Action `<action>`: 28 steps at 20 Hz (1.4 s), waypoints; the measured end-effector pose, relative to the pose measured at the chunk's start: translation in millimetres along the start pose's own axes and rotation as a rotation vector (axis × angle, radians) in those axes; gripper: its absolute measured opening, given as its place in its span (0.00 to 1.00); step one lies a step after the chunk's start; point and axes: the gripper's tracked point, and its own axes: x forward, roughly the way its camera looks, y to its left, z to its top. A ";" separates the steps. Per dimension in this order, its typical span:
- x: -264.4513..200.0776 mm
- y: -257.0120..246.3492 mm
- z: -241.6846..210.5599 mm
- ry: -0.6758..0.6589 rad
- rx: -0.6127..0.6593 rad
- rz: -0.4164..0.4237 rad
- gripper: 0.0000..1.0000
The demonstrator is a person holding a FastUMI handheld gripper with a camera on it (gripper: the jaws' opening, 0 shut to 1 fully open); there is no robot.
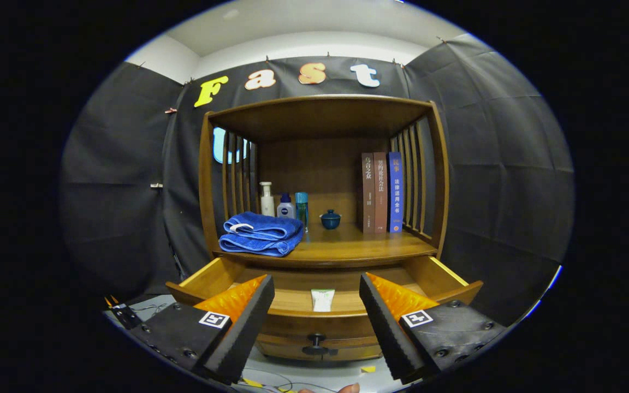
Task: Pull open the drawer, take out the items inside it, and place them on the countertop above the cabinet.
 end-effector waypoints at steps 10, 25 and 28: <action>88.9 -13.5 -31.4 0.560 -0.033 0.042 0.99; 171.0 -23.2 -172.6 1.050 -0.118 -0.101 0.72; 178.1 -25.4 -176.1 1.050 -0.104 -0.107 0.46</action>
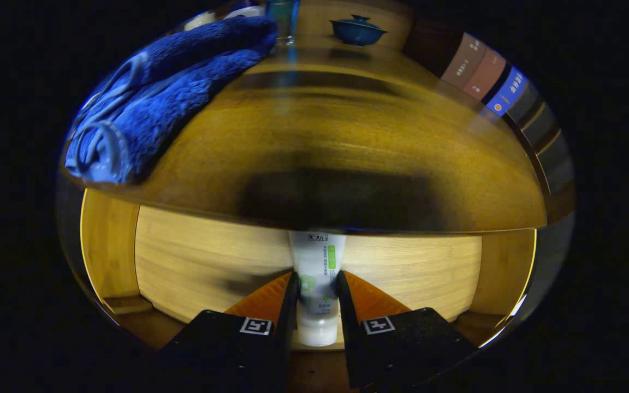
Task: Pull open the drawer, take out the items inside it, and place them on the countertop above the cabinet.
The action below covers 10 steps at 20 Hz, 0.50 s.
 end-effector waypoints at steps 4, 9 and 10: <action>-14.2 19.3 2.6 -0.005 0.159 0.136 0.24; -61.1 27.9 -5.6 -0.039 0.107 0.209 0.24; -73.8 29.6 -6.0 -0.044 0.108 0.229 0.24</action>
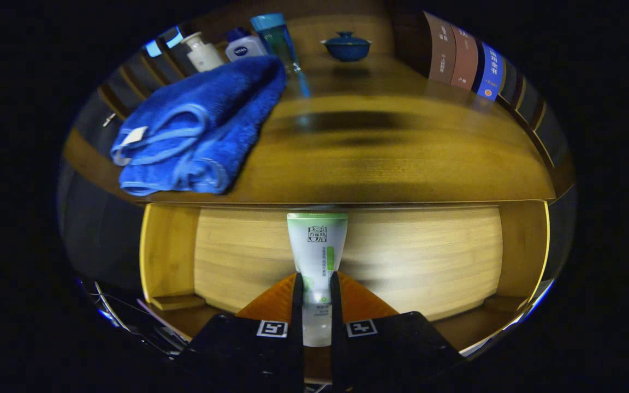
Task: Pull open the drawer, take out the items inside it, and place them on the countertop above the cabinet.
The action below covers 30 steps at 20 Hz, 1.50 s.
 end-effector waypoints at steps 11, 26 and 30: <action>-87.4 8.7 21.5 -0.091 -0.015 0.040 0.24; -35.1 -37.2 163.7 -0.102 0.094 -0.191 0.24; -11.0 -49.3 175.0 -0.088 0.101 -0.231 0.24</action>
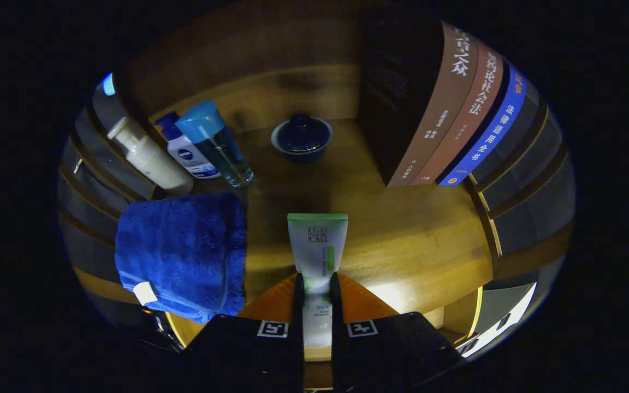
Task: Pull open the drawer, take out the items inside it, and place them on the countertop above the cabinet.
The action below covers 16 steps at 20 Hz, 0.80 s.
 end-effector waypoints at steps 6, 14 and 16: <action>12.8 -4.3 9.1 -0.022 -0.007 -0.017 0.35; 11.7 6.6 6.2 -0.074 -0.073 -0.010 0.98; 4.9 10.0 10.1 -0.106 -0.066 0.002 0.98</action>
